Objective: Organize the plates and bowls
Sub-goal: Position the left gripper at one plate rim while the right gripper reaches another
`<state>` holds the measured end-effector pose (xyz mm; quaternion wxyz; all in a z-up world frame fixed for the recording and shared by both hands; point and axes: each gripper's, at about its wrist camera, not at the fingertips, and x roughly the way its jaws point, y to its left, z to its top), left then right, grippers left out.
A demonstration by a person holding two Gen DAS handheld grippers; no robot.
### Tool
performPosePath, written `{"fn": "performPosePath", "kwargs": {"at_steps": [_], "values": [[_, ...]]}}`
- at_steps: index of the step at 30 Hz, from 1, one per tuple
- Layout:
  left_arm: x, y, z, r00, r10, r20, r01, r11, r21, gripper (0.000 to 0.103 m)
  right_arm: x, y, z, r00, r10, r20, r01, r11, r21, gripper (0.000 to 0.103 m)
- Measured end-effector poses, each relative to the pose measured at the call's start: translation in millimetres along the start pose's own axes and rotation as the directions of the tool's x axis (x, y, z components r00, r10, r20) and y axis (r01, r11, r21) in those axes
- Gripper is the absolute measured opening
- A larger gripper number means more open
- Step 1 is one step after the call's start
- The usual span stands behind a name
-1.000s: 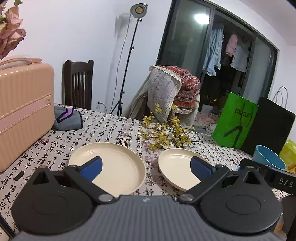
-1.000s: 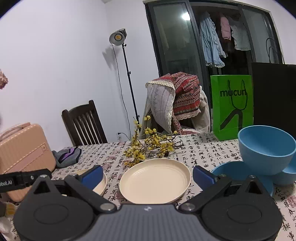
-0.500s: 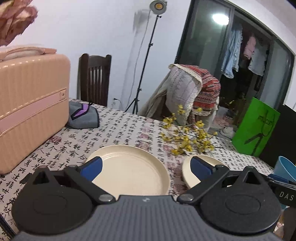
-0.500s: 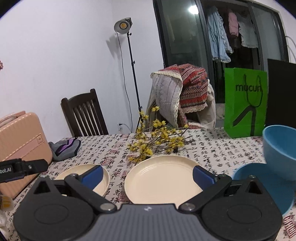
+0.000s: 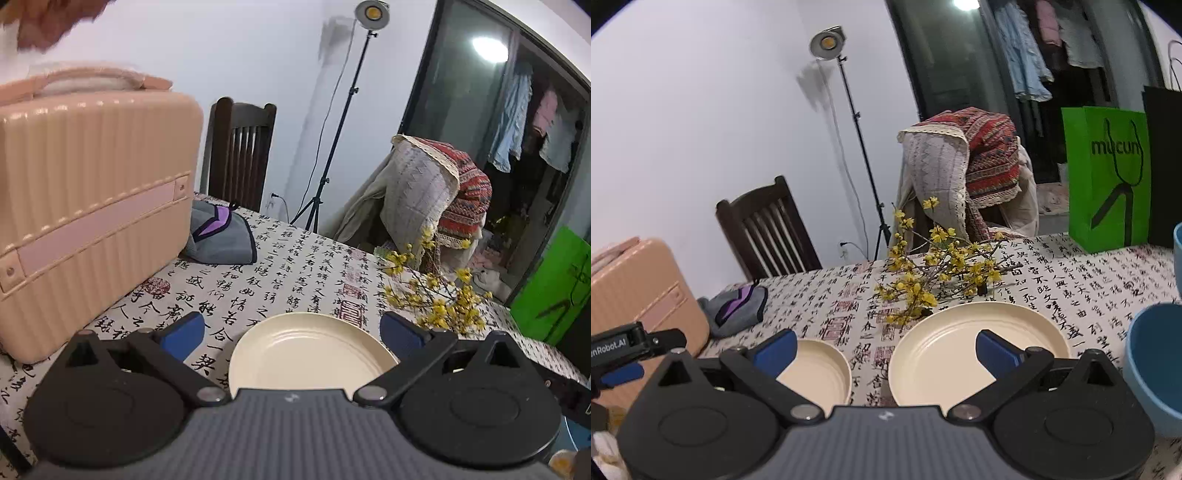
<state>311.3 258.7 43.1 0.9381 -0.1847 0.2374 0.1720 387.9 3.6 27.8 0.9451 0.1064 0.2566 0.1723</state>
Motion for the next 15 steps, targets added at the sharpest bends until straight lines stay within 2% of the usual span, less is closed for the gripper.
{"fn": "performPosePath", "kwargs": {"at_steps": [6, 15], "values": [[20, 15, -6, 0.999, 0.025, -0.022, -0.026, 1.000, -0.018, 0.103, 23, 1, -5, 1.000, 0.007, -0.029, -0.004, 0.996, 0.092, 0.103], [40, 34, -11, 0.998, 0.051, -0.037, -0.052, 0.998, -0.026, 0.103, 52, 17, -10, 0.999, 0.014, -0.036, -0.010, 0.992, 0.127, 0.103]]}}
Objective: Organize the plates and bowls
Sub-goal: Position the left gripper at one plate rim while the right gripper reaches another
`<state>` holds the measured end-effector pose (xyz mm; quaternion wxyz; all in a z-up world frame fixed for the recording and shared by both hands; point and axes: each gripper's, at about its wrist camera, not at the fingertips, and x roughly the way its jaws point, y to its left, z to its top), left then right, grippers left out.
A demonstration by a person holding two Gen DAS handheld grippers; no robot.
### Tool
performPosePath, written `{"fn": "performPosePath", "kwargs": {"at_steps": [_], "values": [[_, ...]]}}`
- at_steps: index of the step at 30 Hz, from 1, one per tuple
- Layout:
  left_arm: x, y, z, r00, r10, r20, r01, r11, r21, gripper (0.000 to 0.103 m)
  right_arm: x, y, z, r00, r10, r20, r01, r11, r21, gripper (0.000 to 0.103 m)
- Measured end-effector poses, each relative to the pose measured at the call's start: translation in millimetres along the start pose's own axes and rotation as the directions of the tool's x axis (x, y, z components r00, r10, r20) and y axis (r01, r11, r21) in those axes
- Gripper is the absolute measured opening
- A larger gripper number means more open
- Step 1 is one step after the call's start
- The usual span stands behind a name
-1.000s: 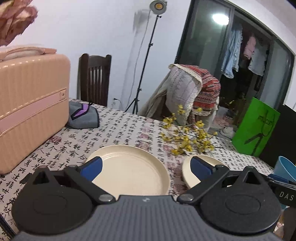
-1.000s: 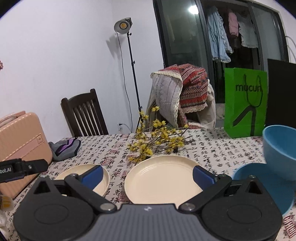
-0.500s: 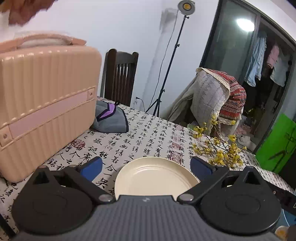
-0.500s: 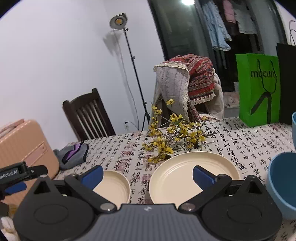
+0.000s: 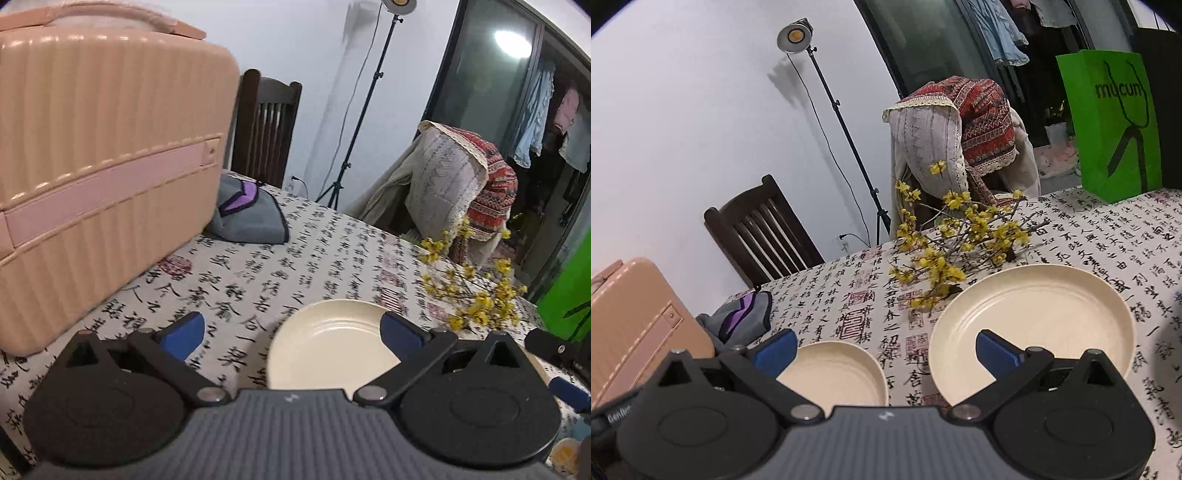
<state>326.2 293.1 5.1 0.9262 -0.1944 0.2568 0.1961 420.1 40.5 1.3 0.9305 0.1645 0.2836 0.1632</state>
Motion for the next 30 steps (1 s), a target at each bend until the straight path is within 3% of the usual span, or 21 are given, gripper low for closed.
{"fn": "performPosePath", "kwargs": {"at_steps": [4, 10, 14, 30], "values": [[7, 13, 0, 1.000, 0.006, -0.021, -0.007, 0.999, -0.049, 0.103, 4, 10, -3, 0.999, -0.027, 0.030, 0.028, 0.999, -0.047, 0.103], [10, 12, -3, 0.999, 0.020, -0.025, -0.021, 0.999, -0.035, 0.103, 5, 18, -11, 0.998, -0.027, 0.064, 0.035, 0.992, -0.121, 0.103], [11, 12, -4, 0.999, 0.026, -0.028, -0.027, 0.999, -0.047, 0.103, 8, 16, -15, 0.999, 0.006, 0.045, -0.002, 0.995, -0.101, 0.103], [18, 1, -14, 0.996, 0.085, -0.022, -0.084, 0.996, 0.037, 0.103, 19, 11, -22, 0.999, -0.011, 0.031, 0.015, 0.992, -0.126, 0.100]]}}
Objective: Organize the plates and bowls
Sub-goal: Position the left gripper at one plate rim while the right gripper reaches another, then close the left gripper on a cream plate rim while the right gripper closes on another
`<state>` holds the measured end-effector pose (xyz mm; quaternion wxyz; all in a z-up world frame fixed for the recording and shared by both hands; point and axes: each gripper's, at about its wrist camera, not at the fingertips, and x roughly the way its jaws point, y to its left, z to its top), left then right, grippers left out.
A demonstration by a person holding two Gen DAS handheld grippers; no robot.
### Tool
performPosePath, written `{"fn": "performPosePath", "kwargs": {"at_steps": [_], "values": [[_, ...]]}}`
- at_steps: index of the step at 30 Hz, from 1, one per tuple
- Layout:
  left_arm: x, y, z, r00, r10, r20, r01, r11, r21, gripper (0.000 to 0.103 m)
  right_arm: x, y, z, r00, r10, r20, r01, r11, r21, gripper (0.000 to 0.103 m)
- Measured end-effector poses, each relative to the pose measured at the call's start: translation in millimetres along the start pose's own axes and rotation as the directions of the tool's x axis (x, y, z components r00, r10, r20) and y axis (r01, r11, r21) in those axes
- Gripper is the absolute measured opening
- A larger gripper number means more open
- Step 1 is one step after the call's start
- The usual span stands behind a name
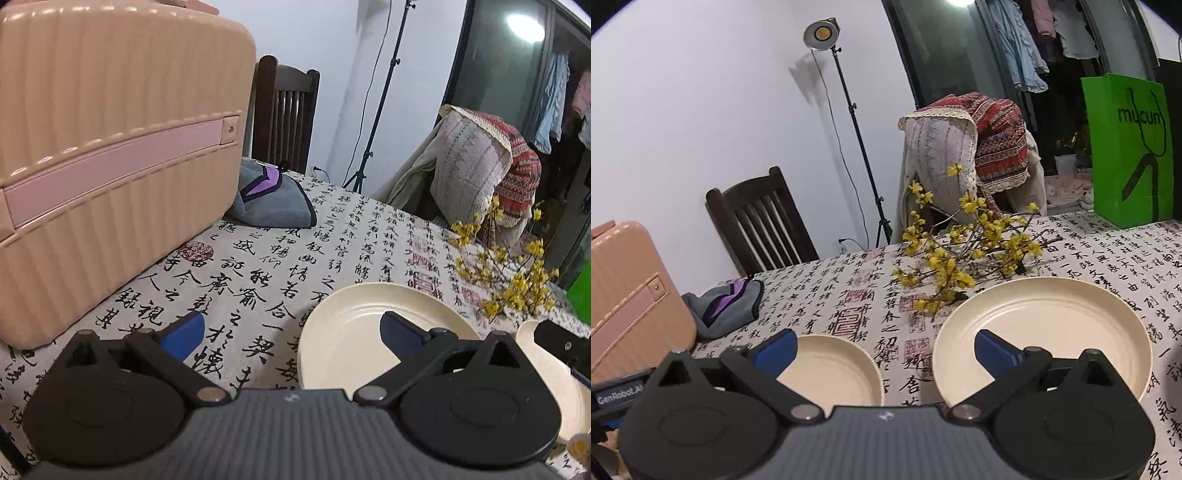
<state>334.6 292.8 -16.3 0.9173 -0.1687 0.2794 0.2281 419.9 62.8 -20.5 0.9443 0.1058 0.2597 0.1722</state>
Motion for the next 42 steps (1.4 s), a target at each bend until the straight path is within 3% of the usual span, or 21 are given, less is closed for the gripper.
{"fn": "performPosePath", "kwargs": {"at_steps": [5, 9, 13, 18, 38, 42], "values": [[3, -1, -3, 1.000, -0.013, -0.014, 0.013, 1.000, 0.003, 0.103, -1, 9, -3, 1.000, 0.009, -0.013, -0.010, 0.999, -0.033, 0.096], [6, -2, -5, 1.000, -0.002, -0.022, 0.002, 1.000, 0.007, 0.103, 6, 14, -7, 0.999, -0.005, -0.054, 0.001, 0.998, -0.060, 0.084], [9, -4, -7, 0.999, 0.006, -0.031, -0.005, 1.000, 0.015, 0.101, 14, 13, -11, 0.995, 0.003, -0.102, -0.009, 0.998, -0.064, 0.063], [10, -6, -8, 0.999, 0.004, -0.039, -0.003, 1.000, 0.025, 0.094, 18, 15, -17, 0.992, 0.003, -0.128, -0.013, 0.997, -0.074, 0.050], [19, -14, -16, 0.996, -0.032, -0.081, 0.035, 0.999, 0.031, 0.072, 36, 13, -32, 0.983, -0.030, -0.181, 0.013, 0.995, -0.097, 0.039], [22, -15, -18, 0.995, -0.034, -0.090, 0.037, 0.999, 0.036, 0.063, 40, 12, -35, 0.983, -0.029, -0.182, 0.010, 0.995, -0.103, 0.032]]}}
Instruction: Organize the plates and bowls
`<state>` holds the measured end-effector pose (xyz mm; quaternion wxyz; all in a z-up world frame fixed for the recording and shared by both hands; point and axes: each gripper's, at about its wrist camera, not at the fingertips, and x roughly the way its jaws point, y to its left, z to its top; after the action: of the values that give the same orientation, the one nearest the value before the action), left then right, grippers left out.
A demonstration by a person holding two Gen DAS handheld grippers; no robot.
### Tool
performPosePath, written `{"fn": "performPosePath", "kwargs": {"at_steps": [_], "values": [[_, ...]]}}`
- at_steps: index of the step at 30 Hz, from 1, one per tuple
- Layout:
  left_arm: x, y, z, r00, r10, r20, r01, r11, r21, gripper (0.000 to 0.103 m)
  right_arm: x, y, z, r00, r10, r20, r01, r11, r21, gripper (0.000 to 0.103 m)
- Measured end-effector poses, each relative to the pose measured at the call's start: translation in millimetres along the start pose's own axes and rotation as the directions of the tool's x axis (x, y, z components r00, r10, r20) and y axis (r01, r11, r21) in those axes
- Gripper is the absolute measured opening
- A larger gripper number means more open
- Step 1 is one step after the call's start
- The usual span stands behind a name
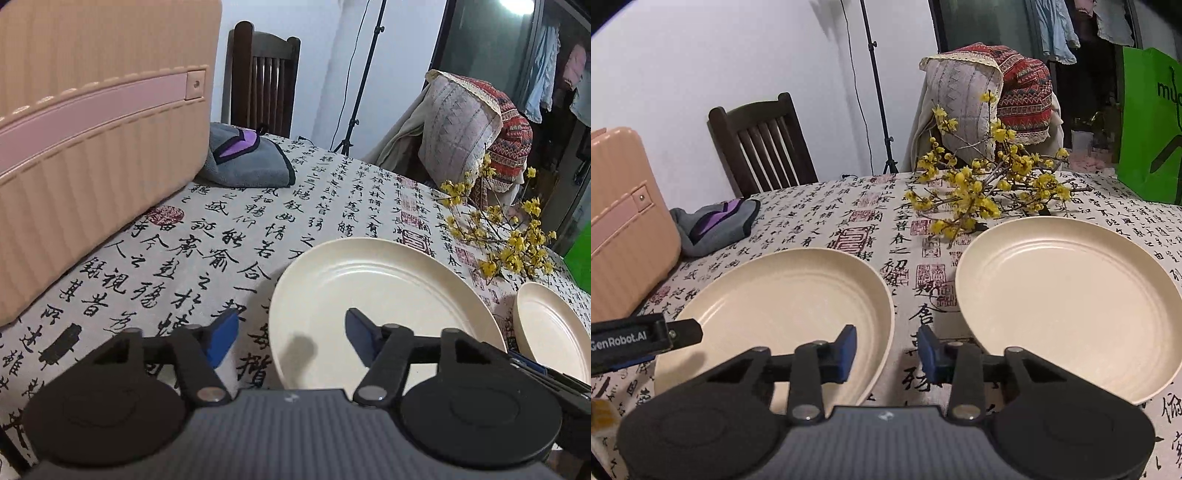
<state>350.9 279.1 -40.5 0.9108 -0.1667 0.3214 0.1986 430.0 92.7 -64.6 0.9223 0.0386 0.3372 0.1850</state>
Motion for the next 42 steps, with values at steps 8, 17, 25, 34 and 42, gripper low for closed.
{"fn": "performPosePath", "kwargs": {"at_steps": [8, 17, 25, 34, 42], "values": [[4, -5, -3, 1.000, 0.013, -0.001, -0.013, 0.999, 0.036, 0.049, 6, 4, -3, 1.000, -0.012, 0.007, 0.012, 1.000, -0.015, 0.019], [8, -9, -7, 0.999, 0.037, 0.005, -0.037, 0.998, 0.054, 0.031, 6, 10, -6, 1.000, -0.017, 0.022, 0.018, 0.999, -0.038, 0.016], [12, -10, -8, 0.998, 0.059, 0.021, -0.060, 0.996, 0.071, 0.026, 5, 12, -7, 0.999, -0.021, 0.031, 0.022, 0.999, -0.048, 0.016], [13, -11, -9, 0.997, 0.072, 0.030, -0.075, 0.994, 0.083, 0.025, 6, 11, -7, 0.999, -0.015, 0.036, 0.017, 0.998, -0.052, 0.016], [13, -13, -11, 0.996, 0.085, 0.037, -0.088, 0.991, 0.096, 0.025, 5, 12, -8, 0.999, -0.014, 0.043, 0.016, 0.998, -0.060, 0.016]]}}
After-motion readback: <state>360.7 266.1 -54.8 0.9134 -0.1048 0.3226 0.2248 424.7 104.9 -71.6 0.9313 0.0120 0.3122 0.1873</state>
